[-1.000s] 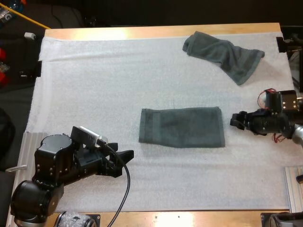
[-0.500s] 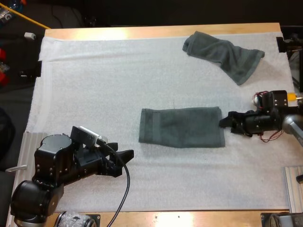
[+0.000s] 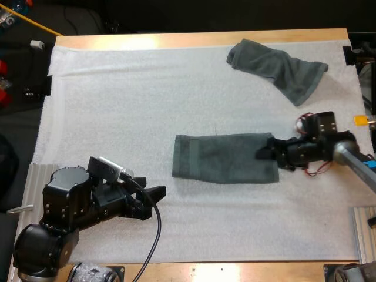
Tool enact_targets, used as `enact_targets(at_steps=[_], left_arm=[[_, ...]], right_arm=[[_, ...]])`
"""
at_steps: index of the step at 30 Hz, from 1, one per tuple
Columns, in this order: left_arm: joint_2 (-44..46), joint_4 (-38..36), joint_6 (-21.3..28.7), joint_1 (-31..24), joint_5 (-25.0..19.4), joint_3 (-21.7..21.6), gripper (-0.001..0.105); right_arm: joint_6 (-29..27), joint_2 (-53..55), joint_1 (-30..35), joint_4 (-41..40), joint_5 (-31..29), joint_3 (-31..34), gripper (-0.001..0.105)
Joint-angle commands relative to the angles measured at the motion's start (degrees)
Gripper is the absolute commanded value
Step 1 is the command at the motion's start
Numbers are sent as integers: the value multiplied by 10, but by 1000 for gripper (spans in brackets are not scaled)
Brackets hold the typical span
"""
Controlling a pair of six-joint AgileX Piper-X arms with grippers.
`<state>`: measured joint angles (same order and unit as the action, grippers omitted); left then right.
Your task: Pick towel from pile, fold and stack
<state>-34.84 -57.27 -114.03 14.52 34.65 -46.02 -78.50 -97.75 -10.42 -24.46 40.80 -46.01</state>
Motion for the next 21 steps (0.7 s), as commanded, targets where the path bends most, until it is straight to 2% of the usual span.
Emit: enact_targets(at_steps=[1, 8, 11, 13, 16, 19, 21], left_arm=[[1, 6, -6, 0, 0, -3, 60], [1, 6, -6, 0, 12, -3, 60], [1, 5, -6, 0, 12, -3, 60], [1, 4, -6, 0, 12, -3, 60], [1, 3, -6, 0, 12, -3, 60], [1, 1, -6, 0, 12, -3, 60], [1, 0, -6, 0, 12, -3, 60]], right_arm=[[17, -15, -17, -1, -5, 6, 59], [35, -15, -31, -4, -24, 6, 57], [41, -15, -29, -4, -28, 6, 42], [42, -13, -29, -9, -39, 6, 28], [41, -3, -29, -23, -76, 6, 10], [25, 26, -29, -48, -141, 6, 1], [2, 50, -30, -68, -194, 6, 0]])
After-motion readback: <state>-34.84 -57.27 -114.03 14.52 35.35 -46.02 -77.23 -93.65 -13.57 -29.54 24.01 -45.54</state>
